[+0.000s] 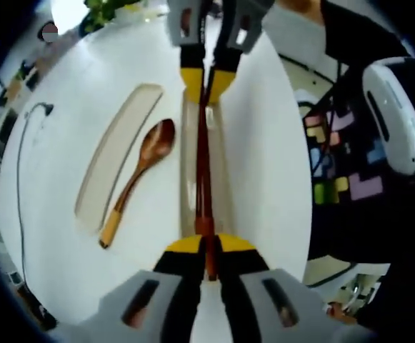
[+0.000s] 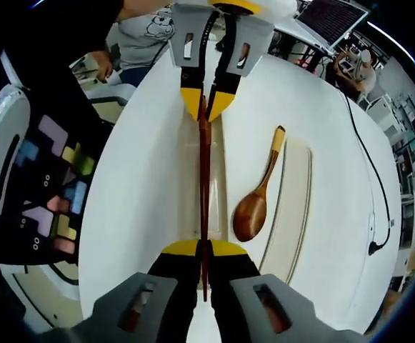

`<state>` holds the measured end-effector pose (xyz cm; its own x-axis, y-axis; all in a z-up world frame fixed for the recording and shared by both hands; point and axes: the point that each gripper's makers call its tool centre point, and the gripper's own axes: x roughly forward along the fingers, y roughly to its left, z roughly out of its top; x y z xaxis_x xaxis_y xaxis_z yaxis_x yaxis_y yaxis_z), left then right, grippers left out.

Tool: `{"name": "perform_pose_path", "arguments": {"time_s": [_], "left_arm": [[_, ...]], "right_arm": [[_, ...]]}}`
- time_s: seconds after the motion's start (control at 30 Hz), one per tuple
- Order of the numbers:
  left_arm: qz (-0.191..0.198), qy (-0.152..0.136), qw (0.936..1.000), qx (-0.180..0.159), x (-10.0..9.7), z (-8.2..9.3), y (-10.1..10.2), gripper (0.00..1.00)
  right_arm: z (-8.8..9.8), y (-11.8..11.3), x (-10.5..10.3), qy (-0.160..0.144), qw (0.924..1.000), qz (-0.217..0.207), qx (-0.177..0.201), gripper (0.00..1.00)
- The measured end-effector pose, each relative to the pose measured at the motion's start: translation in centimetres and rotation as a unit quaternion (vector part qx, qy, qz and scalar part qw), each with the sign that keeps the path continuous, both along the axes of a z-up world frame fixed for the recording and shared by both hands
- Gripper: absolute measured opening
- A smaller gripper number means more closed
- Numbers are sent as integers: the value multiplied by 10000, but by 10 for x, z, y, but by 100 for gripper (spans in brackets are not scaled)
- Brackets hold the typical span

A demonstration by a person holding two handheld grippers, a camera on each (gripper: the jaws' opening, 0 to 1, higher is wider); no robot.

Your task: Arrange the utensils inside the cutlery case until each visible utensil rests in its matching compartment.

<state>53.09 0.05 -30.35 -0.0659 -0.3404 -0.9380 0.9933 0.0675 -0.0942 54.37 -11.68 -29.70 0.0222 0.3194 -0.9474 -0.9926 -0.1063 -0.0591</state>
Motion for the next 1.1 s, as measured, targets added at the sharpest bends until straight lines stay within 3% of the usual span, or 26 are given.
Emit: {"name": "perform_pose_path", "arguments": {"time_s": [1.1], "left_arm": [[-148,260,9990,326,-3,-27,2,6]], "right_arm": [[-33,2,-16,683,9971,-301,-136,2]]}}
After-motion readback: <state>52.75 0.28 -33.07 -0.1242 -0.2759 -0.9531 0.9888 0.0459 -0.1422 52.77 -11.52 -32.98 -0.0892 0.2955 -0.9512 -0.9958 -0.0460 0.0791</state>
